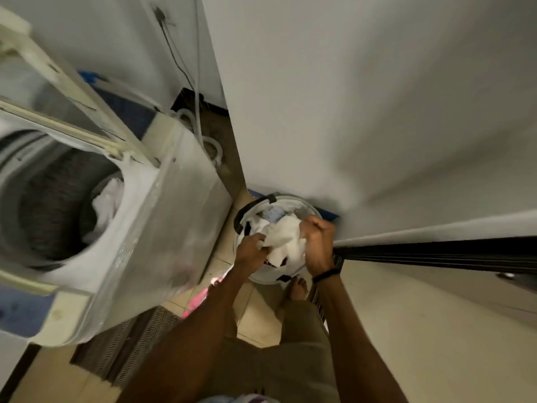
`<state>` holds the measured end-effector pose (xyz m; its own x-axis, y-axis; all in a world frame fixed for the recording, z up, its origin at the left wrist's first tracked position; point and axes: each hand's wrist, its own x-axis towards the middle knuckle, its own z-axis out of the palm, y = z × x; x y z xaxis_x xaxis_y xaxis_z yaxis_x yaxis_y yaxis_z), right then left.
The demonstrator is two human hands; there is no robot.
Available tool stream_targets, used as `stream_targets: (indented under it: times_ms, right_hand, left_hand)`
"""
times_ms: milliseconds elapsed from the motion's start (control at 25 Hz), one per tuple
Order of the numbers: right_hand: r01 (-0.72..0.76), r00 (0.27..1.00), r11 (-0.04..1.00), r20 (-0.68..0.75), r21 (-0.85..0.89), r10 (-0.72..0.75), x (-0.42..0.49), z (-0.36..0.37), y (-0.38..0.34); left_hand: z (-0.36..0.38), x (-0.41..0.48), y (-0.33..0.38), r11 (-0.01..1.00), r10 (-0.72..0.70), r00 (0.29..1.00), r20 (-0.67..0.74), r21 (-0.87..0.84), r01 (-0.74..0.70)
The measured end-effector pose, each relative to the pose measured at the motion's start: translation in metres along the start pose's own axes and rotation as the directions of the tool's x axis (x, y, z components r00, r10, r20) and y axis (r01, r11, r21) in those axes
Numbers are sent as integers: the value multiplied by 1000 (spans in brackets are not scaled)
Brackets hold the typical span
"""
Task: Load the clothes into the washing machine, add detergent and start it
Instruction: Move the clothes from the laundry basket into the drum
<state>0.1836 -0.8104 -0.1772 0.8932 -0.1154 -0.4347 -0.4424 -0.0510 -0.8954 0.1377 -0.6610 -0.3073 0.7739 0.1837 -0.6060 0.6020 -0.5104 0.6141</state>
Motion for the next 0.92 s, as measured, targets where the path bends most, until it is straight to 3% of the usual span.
stream_targets:
  times_ms: [80, 120, 240, 320, 400, 480, 560, 640, 720, 800, 920]
  right_hand:
    - [113, 993, 992, -44, 53, -110, -15, -12, -52]
    - [161, 983, 987, -84, -5, -161, -21, -18, -73]
    - [107, 933, 859, -248, -501, -261, -29, -31, -117]
    - [11, 913, 749, -299, -662, -278, -29, -38, -130]
    - [3, 962, 678, -183, -735, -204, -28, -36, -137]
    - [242, 969, 517, 176, -821, -174, -31, -15, -140]
    - [564, 817, 459, 545, -687, -188, -38, 18, -143]
    - [640, 734, 575, 628, -510, -259, -56, 52, -155]
    - [611, 740, 722, 556, -323, -378, -68, 82, -180]
    - [572, 771, 805, 438, -156, -463, -75, 106, -211]
    - [577, 796, 808, 305, -122, -522, -83, 144, -261]
  left_hand:
    - [-34, -27, 30, 994, 99, 995, -13, -47, -100]
    - [-53, -41, 46, 983, 166, 986, -18, -73, -167]
    - [-117, -82, 90, 931, 320, 945, -69, -164, -327]
    - [-162, -98, 114, 907, 333, 940, -72, -249, -340]
    - [-200, -115, 137, 883, 354, 935, -11, -325, -338]
    - [-227, -135, 162, 837, 383, 917, 109, -460, -295]
    - [-251, -159, 186, 815, 393, 894, 214, -531, -231]
    - [-283, -182, 201, 834, 392, 891, 229, -496, -240]
    - [-329, -201, 203, 864, 403, 897, 183, -398, -307]
    - [-386, -221, 192, 914, 402, 904, 145, -123, -387]
    - [-467, -248, 162, 911, 313, 949, 41, 271, -312]
